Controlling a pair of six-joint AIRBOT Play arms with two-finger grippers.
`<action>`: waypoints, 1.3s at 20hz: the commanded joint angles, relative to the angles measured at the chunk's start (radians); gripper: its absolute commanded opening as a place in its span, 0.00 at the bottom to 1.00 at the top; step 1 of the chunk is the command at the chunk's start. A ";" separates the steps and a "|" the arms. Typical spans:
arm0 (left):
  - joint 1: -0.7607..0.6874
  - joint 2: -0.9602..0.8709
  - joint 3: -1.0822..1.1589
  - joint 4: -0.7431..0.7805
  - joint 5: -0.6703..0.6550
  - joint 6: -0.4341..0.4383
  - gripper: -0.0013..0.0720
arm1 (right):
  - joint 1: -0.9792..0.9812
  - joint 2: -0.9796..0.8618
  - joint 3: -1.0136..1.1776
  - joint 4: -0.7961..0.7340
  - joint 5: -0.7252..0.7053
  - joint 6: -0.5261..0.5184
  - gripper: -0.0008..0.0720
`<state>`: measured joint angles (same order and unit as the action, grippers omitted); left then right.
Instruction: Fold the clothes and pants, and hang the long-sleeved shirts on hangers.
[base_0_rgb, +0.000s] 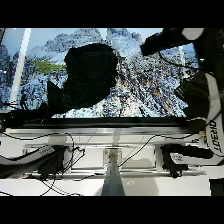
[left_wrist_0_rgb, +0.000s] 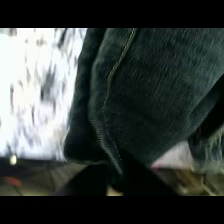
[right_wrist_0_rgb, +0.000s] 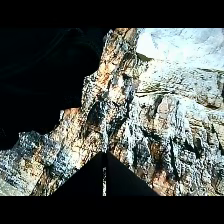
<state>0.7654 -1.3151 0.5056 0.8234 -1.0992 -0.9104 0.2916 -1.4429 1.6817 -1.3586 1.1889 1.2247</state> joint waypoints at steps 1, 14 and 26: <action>0.001 -0.015 0.014 -0.077 0.064 0.090 0.06 | 0.069 -0.103 0.000 0.021 0.004 -0.084 0.04; -0.159 0.307 0.045 -0.130 0.018 0.155 0.06 | 0.613 -0.401 0.000 0.230 -0.401 -0.672 0.63; -0.182 0.465 0.045 -0.392 -0.092 0.156 0.06 | 0.748 -0.486 0.000 0.278 -0.615 -0.826 0.62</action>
<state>0.5846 -0.8974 0.5499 0.4946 -1.1484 -0.7551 1.0290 -1.9148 1.6814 -1.0744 0.6464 0.4145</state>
